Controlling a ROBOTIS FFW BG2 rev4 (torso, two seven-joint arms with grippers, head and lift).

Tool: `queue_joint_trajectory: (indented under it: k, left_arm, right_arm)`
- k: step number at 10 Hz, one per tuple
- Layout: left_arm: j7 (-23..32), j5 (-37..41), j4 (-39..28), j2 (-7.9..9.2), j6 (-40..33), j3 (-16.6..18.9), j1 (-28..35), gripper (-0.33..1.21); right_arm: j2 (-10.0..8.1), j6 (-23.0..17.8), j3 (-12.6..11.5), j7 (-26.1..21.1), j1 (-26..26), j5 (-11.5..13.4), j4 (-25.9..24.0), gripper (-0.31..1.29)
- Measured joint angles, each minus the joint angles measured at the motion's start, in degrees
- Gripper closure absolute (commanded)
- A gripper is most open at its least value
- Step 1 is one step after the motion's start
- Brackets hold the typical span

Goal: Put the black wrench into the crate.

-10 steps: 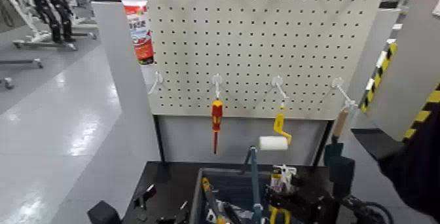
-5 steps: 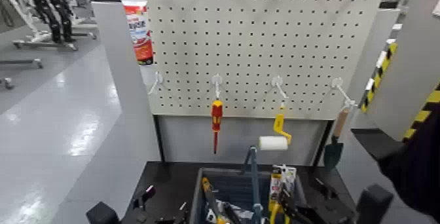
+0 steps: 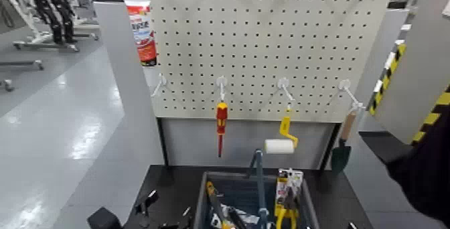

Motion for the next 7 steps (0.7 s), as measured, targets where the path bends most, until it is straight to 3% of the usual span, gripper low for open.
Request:
queue_joint_trajectory:
  k: [1, 3, 7]
  left_arm:
    - [0.0, 0.0, -0.1, -0.09, 0.1, 0.1, 0.1, 0.1]
    - [0.0, 0.0, -0.1, -0.16, 0.3, 0.2, 0.2, 0.1]
    - [-0.1, 0.0, -0.4, -0.18, 0.4, 0.3, 0.4, 0.1]
  right_arm:
    - [0.31, -3.8, 0.8, -1.2, 1.7, 0.4, 1.0, 0.14]
    - [-0.08, -6.6, 2.1, -3.1, 3.4, 1.3, 1.3, 0.15]
    - [-0.46, -5.9, 2.6, -3.7, 3.2, 2.6, 0.2, 0.14]
